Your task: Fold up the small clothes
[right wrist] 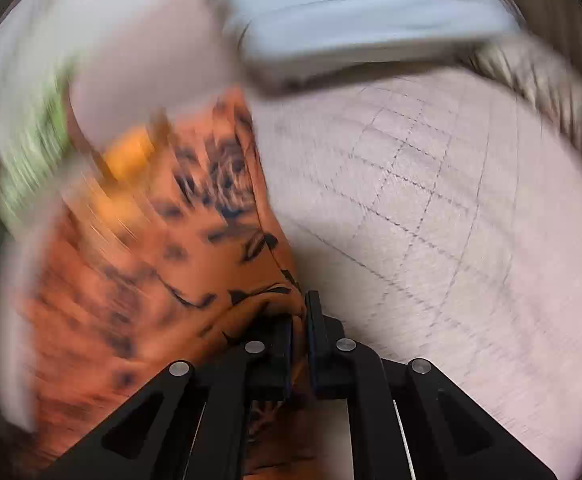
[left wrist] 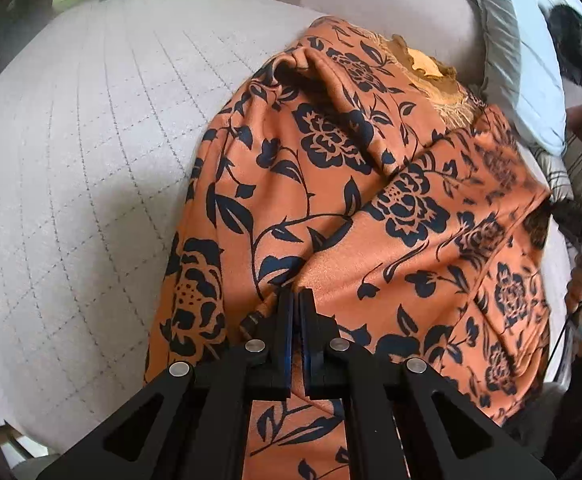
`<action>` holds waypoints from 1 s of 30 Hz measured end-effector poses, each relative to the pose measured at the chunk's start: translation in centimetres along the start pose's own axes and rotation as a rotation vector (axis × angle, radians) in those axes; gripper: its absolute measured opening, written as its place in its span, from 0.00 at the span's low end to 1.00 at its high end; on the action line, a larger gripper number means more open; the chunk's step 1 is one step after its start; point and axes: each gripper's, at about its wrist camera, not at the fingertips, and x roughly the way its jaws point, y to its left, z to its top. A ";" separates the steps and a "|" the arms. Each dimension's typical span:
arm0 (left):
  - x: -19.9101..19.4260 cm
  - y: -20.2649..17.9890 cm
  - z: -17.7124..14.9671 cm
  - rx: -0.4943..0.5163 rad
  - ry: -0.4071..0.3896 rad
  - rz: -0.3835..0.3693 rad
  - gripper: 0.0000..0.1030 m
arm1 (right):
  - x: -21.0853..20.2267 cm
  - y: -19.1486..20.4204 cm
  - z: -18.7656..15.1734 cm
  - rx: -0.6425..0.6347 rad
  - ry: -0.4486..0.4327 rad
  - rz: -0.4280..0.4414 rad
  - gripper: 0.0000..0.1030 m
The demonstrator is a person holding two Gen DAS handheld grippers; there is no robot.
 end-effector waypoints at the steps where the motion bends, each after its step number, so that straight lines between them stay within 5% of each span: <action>1: 0.4 -0.1 0.1 0.006 0.008 0.010 0.03 | 1.1 -0.5 0.0 0.001 0.041 -0.028 0.06; 2: 0.5 -0.3 0.2 0.015 0.007 0.021 0.04 | 3.0 -1.2 -0.6 0.005 0.116 -0.062 0.05; 8: -0.1 -0.8 -0.2 0.051 -0.027 0.064 0.08 | -2.1 1.1 -2.5 -0.044 -0.023 -0.016 0.14; 10: -1.1 -0.7 -0.5 0.048 -0.050 0.077 0.09 | -4.1 2.0 -4.1 -0.088 -0.056 -0.052 0.27; 11: -1.7 -0.7 -0.9 0.050 -0.065 0.087 0.11 | -5.6 2.5 -5.7 -0.107 -0.066 -0.041 0.36; 14: -3.5 -0.7 -3.0 0.062 -0.112 0.140 0.35 | -8.1 3.3 -9.6 -0.126 -0.061 0.011 0.39; 18: -5.1 -0.4 -5.3 0.066 -0.149 0.172 0.36 | -9.8 3.5 -13.1 -0.105 -0.040 0.022 0.41; 30: -9.7 2.3 -8.3 -0.043 -0.202 0.051 0.36 | -11.3 3.5 -19.1 -0.100 0.060 -0.020 0.47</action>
